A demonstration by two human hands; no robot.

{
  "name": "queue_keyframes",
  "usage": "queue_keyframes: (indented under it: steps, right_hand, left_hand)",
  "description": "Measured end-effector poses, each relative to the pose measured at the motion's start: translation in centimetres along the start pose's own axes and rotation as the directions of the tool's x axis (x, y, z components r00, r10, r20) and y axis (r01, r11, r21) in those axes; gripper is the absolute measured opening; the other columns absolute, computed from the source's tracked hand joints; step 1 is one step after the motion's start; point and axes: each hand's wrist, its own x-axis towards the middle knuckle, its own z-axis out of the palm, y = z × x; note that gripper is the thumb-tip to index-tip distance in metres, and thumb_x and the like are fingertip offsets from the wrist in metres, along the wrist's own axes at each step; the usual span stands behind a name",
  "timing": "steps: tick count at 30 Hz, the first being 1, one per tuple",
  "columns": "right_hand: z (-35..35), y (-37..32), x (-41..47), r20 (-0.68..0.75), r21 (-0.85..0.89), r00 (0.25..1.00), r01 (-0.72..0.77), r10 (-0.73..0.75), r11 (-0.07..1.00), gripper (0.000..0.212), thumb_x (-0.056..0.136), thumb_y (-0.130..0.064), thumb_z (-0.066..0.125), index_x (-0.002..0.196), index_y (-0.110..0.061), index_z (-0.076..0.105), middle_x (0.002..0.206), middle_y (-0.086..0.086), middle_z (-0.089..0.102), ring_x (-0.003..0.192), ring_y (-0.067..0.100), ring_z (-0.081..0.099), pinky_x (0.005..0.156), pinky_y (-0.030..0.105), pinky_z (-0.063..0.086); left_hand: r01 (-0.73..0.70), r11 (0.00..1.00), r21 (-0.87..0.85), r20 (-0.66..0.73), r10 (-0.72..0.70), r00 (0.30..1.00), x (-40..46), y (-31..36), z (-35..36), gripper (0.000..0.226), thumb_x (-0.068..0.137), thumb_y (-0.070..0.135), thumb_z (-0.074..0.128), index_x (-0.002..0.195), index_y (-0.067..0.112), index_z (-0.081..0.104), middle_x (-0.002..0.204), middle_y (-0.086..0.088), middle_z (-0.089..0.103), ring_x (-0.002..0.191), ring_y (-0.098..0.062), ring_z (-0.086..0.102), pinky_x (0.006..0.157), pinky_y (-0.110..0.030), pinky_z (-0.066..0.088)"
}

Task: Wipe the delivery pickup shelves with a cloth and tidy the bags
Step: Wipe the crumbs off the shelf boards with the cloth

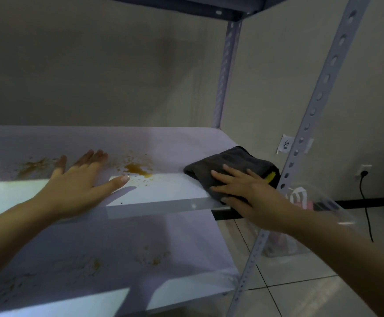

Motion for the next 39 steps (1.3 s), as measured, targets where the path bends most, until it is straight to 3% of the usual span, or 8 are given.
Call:
queue_keyframes:
  steps: [2, 7, 11, 18, 25, 34, 37, 39]
  right_hand:
    - [0.5, -0.9, 0.8, -0.011, 0.027, 1.000, 0.009, -0.008, 1.000, 0.034, 0.100, -0.031, 0.042, 0.133, -0.035, 0.053, 0.149, -0.026, 0.022, 0.145, 0.000, 0.003, 0.119, 0.049, 0.007]
    - [-0.2, 0.4, 0.3, 0.021, -0.063, 0.998, 0.056, -0.055, 0.996, 0.055, 0.091, -0.052, 0.020, 0.136, -0.038, 0.049, 0.149, -0.027, 0.021, 0.145, 0.001, 0.002, 0.119, 0.049, 0.014]
    - [-1.4, 2.1, -1.1, 0.004, -0.056, 0.999, 0.049, -0.048, 0.997, 0.047, 0.093, -0.047, 0.029, 0.133, -0.036, 0.053, 0.149, -0.024, 0.025, 0.145, 0.001, 0.005, 0.117, 0.049, 0.022]
    - [0.2, -1.2, 2.3, 0.081, 0.050, 0.996, 0.044, -0.047, 0.998, 0.039, 0.098, -0.041, 0.037, 0.135, -0.040, 0.048, 0.149, -0.030, 0.017, 0.144, -0.004, -0.002, 0.119, 0.049, 0.005]
    - [-0.9, 0.6, 0.7, 0.065, 0.057, 0.995, 0.069, -0.072, 0.996, 0.041, 0.095, -0.042, 0.038, 0.134, -0.040, 0.049, 0.150, -0.027, 0.025, 0.145, -0.003, 0.002, 0.120, 0.040, 0.012]
    - [-0.4, -1.0, 3.8, 0.141, 0.139, 0.989, -0.051, 0.031, 0.989, 0.036, 0.099, -0.039, 0.041, 0.135, -0.042, 0.048, 0.152, -0.025, 0.023, 0.145, 0.002, 0.008, 0.119, 0.046, 0.001]
    - [-1.6, -1.3, 4.5, 0.140, 0.256, 0.983, -0.155, 0.122, 0.954, 0.038, 0.101, -0.038, 0.038, 0.138, -0.041, 0.043, 0.150, -0.022, 0.030, 0.138, 0.001, 0.024, 0.115, 0.028, 0.013]
    - [-2.9, -1.0, 4.5, 0.093, 0.320, 0.976, -0.217, 0.197, 0.922, 0.040, 0.100, -0.047, 0.033, 0.139, -0.044, 0.041, 0.148, -0.017, 0.036, 0.129, 0.003, 0.033, 0.111, 0.025, 0.021]
  left_hand:
    - [0.003, 1.000, 0.012, -0.002, -0.003, 1.000, 0.0, 0.0, 0.1, 0.121, 0.057, 0.094, -0.002, 0.153, 0.020, 0.011, 0.159, 0.008, 0.009, 0.145, -0.005, 0.001, 0.117, -0.046, -0.005]
    - [0.008, 1.000, 0.010, 0.009, -0.008, 1.000, -0.1, -0.1, 0.0, 0.120, 0.058, 0.094, -0.003, 0.153, 0.022, 0.010, 0.159, 0.009, 0.008, 0.145, -0.004, 0.000, 0.118, -0.046, -0.005]
    - [0.017, 0.999, -0.028, 0.007, -0.017, 1.000, -0.1, 0.0, -0.1, 0.122, 0.056, 0.095, -0.003, 0.153, 0.023, 0.008, 0.159, 0.009, 0.005, 0.145, -0.004, -0.002, 0.118, -0.045, -0.007]
    - [0.016, 0.999, -0.029, 0.021, -0.015, 1.000, -0.2, 0.2, -0.2, 0.121, 0.055, 0.093, -0.003, 0.153, 0.022, 0.006, 0.160, 0.008, 0.002, 0.145, -0.005, -0.003, 0.118, -0.044, -0.008]
    - [0.022, 0.999, -0.039, 0.013, -0.022, 1.000, -0.2, 0.1, -0.2, 0.125, 0.053, 0.096, -0.005, 0.153, 0.023, 0.008, 0.160, 0.008, 0.005, 0.145, -0.004, -0.003, 0.118, -0.045, -0.007]
    - [0.011, 1.000, -0.004, 0.012, -0.011, 1.000, 0.0, -0.1, 0.2, 0.122, 0.056, 0.095, -0.005, 0.153, 0.022, 0.007, 0.160, 0.008, 0.003, 0.146, -0.006, -0.002, 0.117, -0.047, -0.007]
    - [0.006, 1.000, -0.004, 0.015, -0.006, 1.000, -0.1, -0.1, 0.1, 0.123, 0.056, 0.095, -0.006, 0.153, 0.022, 0.007, 0.160, 0.008, 0.004, 0.146, -0.006, -0.002, 0.117, -0.047, -0.007]
    - [0.006, 1.000, -0.001, 0.018, -0.006, 1.000, -0.1, 0.0, 0.0, 0.124, 0.055, 0.095, -0.007, 0.153, 0.021, 0.008, 0.160, 0.007, 0.005, 0.146, -0.007, -0.002, 0.117, -0.047, -0.008]
